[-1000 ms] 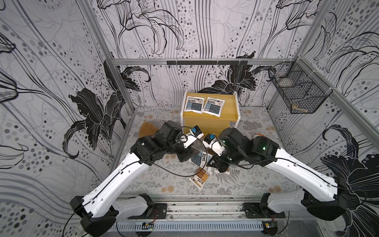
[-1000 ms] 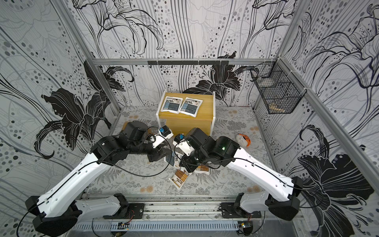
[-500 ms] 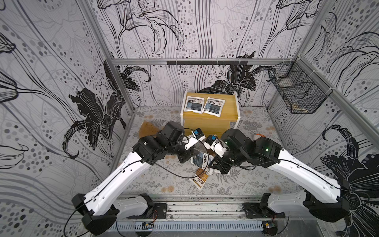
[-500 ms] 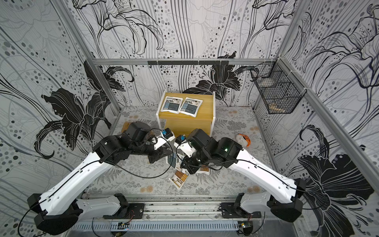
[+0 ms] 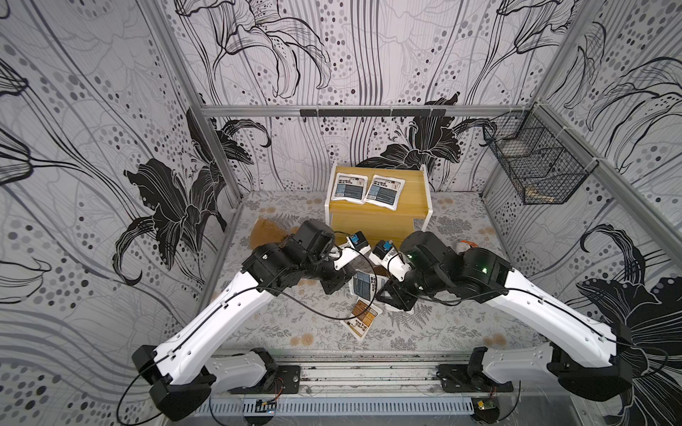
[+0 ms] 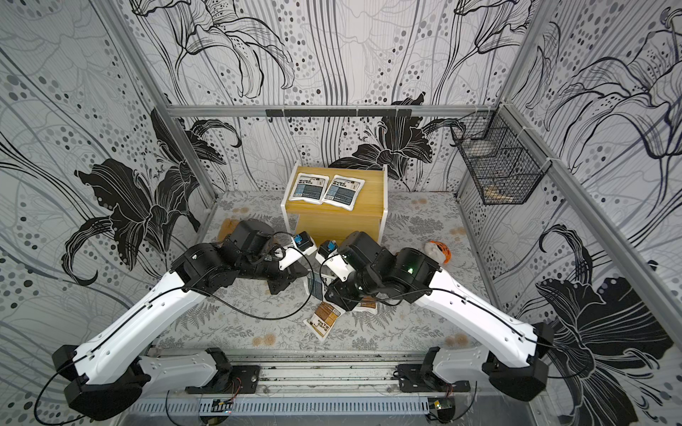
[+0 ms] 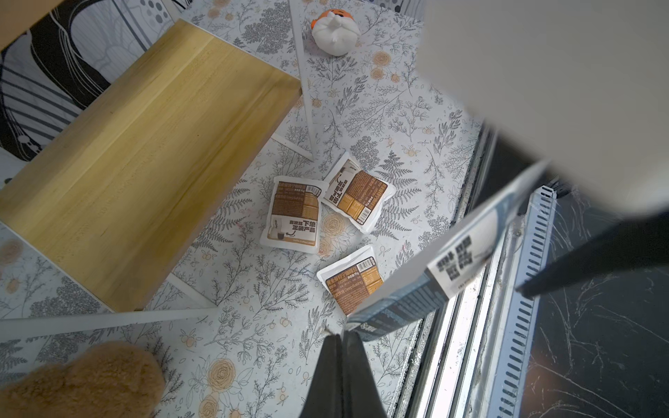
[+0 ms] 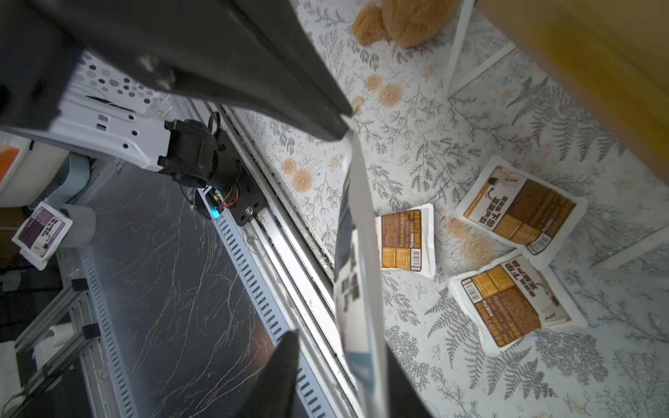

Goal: Place the bagged coffee beans on the shelf by color
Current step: Pick up the bagged coffee beans at the center of the board.

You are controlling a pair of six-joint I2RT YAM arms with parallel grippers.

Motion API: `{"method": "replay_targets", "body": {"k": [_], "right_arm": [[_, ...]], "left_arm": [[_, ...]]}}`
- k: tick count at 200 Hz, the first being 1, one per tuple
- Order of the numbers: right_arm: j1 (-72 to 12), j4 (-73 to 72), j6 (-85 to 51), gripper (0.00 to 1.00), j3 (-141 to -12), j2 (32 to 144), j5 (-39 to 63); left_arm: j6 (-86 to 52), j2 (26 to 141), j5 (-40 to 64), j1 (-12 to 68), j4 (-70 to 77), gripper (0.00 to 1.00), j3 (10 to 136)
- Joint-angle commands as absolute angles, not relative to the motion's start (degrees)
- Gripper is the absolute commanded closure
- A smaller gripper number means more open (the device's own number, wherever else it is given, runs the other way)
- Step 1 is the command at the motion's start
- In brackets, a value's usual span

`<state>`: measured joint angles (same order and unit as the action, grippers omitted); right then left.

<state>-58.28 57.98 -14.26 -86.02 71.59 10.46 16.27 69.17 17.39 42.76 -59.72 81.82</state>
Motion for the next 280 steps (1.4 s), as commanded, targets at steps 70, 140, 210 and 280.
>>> {"method": "replay_targets", "body": {"k": [70, 140, 210, 280], "right_arm": [[-58.18, 37.80, -30.22, 0.04, -73.73, 47.93, -11.59], [-58.17, 31.74, -30.79, 0.03, -74.32, 47.77, -2.26], [-56.16, 25.02, -38.94, 0.03, -78.92, 52.57, 6.33], [-41.13, 11.27, -52.82, 0.03, -79.17, 58.36, 27.31]], "left_arm": [[-25.22, 58.35, 26.67, 42.70, -20.36, 1.00, 66.54], [-46.54, 55.35, 26.98, 42.66, 6.11, 1.00, 61.44], [-52.12, 50.92, 28.13, 42.69, 17.05, 1.00, 58.35], [-51.94, 50.38, 27.76, 42.65, 17.67, 1.00, 59.31]]}}
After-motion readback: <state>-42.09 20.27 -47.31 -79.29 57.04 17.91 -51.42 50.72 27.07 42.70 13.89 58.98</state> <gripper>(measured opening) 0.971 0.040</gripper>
